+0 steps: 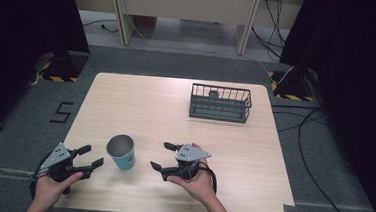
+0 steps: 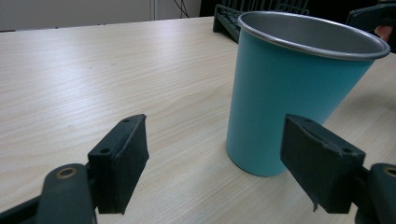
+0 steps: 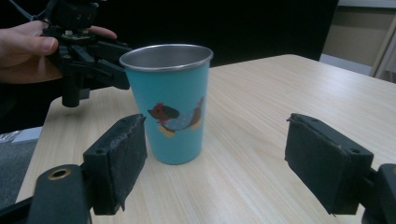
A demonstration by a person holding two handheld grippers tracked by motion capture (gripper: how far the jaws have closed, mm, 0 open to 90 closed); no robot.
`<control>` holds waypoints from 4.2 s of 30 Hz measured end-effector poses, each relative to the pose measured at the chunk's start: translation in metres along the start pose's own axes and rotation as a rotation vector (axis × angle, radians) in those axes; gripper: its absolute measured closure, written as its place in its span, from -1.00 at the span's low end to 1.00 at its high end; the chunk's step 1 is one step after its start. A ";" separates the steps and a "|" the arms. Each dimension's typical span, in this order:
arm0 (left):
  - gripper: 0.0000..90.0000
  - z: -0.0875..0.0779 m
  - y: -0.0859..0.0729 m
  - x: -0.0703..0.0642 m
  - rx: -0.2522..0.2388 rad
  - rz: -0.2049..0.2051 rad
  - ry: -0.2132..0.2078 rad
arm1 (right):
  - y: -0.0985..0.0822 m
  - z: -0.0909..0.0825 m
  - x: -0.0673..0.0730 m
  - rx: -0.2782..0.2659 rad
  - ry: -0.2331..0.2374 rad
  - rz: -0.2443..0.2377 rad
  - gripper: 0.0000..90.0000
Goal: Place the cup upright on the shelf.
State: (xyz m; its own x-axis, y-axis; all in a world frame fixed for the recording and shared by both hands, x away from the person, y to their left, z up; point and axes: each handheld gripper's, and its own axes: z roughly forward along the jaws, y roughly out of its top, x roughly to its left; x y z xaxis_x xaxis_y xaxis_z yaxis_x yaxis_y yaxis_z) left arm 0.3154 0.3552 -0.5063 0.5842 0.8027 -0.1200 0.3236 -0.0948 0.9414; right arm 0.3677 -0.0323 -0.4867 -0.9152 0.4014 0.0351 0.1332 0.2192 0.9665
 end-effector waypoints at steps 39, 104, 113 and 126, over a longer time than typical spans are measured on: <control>-0.49 0.000 0.000 0.002 -0.015 -0.012 0.000 | 0.001 0.088 0.021 0.055 0.092 -0.019 -0.60; -0.47 -0.002 0.001 0.005 -0.036 -0.019 0.015 | 0.017 0.085 0.004 -0.047 0.025 0.013 -0.60; -0.47 -0.002 0.001 0.005 -0.036 -0.019 0.018 | 0.022 0.073 -0.004 -0.060 -0.007 0.014 -0.60; -0.47 -0.002 0.001 0.005 -0.037 -0.019 0.020 | 0.029 0.049 -0.022 -0.078 -0.072 0.017 -0.60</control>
State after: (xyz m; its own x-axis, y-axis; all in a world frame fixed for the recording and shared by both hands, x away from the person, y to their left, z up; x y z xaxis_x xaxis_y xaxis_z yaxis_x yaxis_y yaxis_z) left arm 0.3169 0.3605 -0.5057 0.5630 0.8158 -0.1319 0.3065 -0.0579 0.9501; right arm 0.4101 0.0086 -0.4714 -0.8832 0.4676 0.0363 0.1160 0.1429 0.9829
